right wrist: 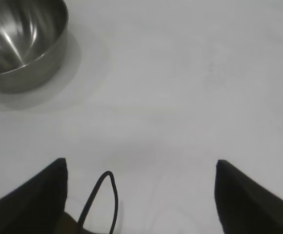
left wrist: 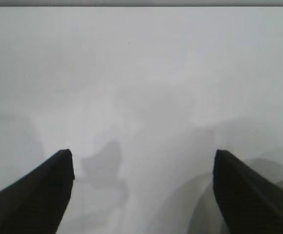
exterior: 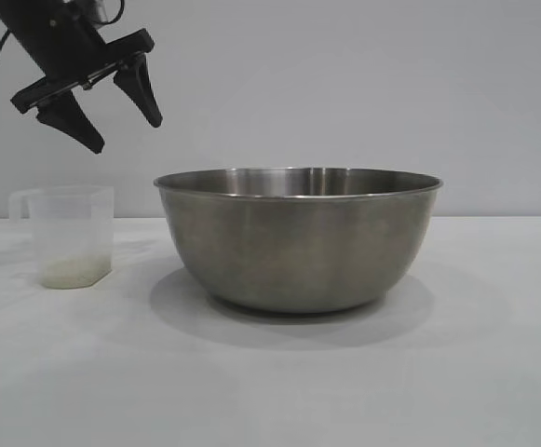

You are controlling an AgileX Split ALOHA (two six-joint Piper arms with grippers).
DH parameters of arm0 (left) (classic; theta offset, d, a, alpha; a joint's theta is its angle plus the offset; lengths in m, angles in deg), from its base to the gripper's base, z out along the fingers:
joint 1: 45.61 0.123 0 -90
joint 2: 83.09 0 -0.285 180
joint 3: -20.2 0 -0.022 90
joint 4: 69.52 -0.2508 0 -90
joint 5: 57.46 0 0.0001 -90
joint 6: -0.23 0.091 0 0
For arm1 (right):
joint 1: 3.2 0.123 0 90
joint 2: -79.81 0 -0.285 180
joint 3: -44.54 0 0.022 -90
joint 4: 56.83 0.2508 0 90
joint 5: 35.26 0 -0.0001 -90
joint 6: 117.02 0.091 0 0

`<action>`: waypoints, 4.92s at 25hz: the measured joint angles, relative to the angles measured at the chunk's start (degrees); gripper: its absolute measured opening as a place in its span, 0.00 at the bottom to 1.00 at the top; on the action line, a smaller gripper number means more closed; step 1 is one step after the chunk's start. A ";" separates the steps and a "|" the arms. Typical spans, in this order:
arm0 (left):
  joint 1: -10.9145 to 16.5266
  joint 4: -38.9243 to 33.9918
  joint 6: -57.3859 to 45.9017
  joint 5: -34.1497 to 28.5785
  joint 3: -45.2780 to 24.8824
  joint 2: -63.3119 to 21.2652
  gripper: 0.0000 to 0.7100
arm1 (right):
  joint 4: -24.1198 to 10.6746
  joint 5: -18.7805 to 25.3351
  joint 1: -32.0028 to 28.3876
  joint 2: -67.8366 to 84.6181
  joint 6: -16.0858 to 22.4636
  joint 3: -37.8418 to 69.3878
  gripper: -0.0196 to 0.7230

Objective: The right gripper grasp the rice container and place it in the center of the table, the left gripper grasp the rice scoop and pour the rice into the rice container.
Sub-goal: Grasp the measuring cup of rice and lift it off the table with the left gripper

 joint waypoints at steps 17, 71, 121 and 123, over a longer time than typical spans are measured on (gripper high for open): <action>0.00 -7.35 5.47 0.36 0.00 -5.20 0.73 | 0.00 0.10 0.00 0.11 0.13 0.00 0.80; 0.00 -41.97 -19.60 25.16 -24.81 -18.14 0.73 | 0.00 0.20 0.00 0.11 0.13 0.00 0.80; 0.00 -49.57 -37.00 88.80 -95.05 -45.64 0.73 | 0.00 0.20 0.00 0.11 0.13 0.00 0.80; 0.00 -49.57 -37.70 93.60 -95.05 -42.28 0.73 | 0.00 0.20 0.00 0.11 0.13 0.00 0.80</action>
